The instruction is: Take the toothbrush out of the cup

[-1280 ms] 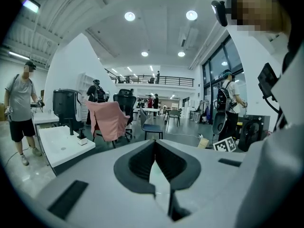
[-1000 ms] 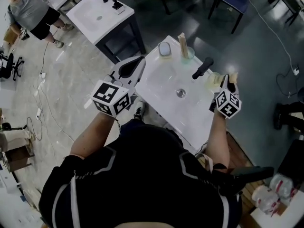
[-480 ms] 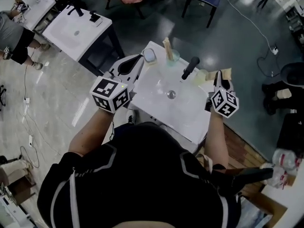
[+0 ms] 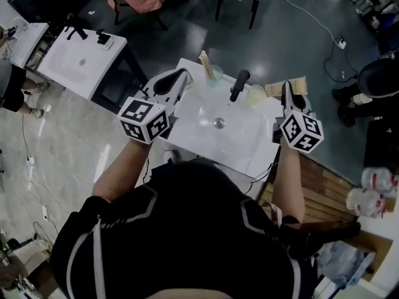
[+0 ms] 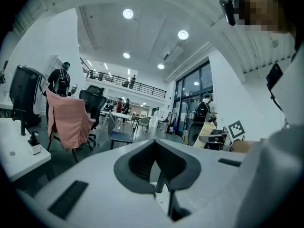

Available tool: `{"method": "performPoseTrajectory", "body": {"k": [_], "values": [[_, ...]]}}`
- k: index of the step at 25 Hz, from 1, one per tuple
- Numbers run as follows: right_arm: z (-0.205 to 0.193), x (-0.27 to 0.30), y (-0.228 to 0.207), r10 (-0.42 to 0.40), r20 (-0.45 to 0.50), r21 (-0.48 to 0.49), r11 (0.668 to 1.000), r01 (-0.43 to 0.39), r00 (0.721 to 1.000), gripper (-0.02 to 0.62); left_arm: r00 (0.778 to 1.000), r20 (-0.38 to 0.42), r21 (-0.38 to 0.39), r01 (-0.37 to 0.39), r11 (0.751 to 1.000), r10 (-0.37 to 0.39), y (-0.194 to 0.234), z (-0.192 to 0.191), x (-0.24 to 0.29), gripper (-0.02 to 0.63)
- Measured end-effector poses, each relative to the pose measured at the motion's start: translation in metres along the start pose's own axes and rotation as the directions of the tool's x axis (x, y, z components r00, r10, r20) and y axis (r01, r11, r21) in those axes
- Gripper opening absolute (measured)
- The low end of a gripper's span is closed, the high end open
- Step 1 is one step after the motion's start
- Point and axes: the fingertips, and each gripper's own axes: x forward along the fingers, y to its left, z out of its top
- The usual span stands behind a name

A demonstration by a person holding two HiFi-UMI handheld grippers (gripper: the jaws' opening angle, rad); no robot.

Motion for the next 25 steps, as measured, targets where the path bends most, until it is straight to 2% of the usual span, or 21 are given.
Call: {"method": "performPoseTrajectory", "body": {"k": [7,15,20,25], "values": [[0.034,-0.023,0.015,-0.019,0.055,-0.034,0.999,0.021,0.998,0.040,0.998,-0.010,0.007,0.060,0.998,-0.060,0.003,-0.001,0.014,0.005],[0.053,-0.038,0.028,-0.055,0.080,-0.048,0.997,0.059,0.995,0.040,0.996,-0.038,0.025,0.079,0.997,-0.078,0.016,-0.009,0.036,0.005],[0.054,-0.046,0.031,-0.113,0.079,-0.096,0.988,0.121,0.990,0.041,0.991,-0.092,0.028,0.098,0.995,-0.095,0.026,-0.029,0.048,0.005],[0.054,-0.058,0.029,-0.180,0.091,-0.085,0.979,0.188,0.979,0.040,0.987,-0.122,0.023,0.111,0.994,-0.107,0.036,-0.052,0.063,0.006]]}}
